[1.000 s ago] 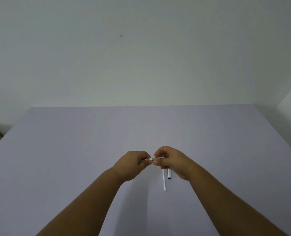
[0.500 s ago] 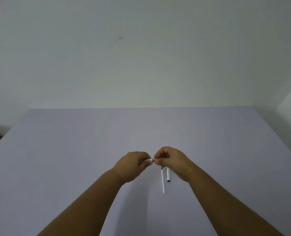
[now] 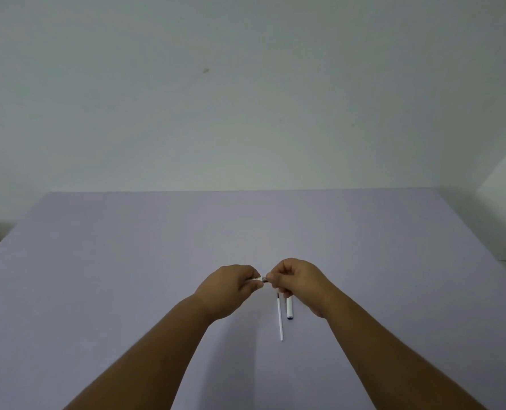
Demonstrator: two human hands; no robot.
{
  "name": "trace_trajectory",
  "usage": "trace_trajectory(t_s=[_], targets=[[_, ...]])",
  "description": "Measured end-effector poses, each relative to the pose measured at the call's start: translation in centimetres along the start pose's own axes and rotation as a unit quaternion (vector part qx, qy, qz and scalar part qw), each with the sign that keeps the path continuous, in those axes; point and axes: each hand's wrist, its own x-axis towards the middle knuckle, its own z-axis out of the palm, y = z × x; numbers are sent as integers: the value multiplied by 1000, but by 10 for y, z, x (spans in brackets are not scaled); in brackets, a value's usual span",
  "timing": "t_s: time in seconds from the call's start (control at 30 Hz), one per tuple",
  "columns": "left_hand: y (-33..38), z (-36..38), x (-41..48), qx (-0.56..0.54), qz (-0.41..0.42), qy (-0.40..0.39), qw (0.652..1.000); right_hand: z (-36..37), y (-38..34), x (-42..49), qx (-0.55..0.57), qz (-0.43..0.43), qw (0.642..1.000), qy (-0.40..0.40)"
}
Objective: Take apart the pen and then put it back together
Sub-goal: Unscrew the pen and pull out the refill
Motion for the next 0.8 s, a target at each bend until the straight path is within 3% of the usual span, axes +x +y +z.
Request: trace_trajectory(t_s=[0.33, 0.5, 0.63, 0.8], targets=[[2, -3, -1, 5, 1, 9, 1000, 0, 0, -2, 6, -26, 1000, -5], [3, -4, -2, 13, 0, 13, 1000, 2, -4, -6, 33, 13, 999, -2], [4, -4, -5, 12, -2, 15, 1000, 2, -1, -5, 42, -22, 999, -9], [3, -5, -9, 7, -3, 18, 1000, 5, -2, -7, 42, 13, 999, 7]])
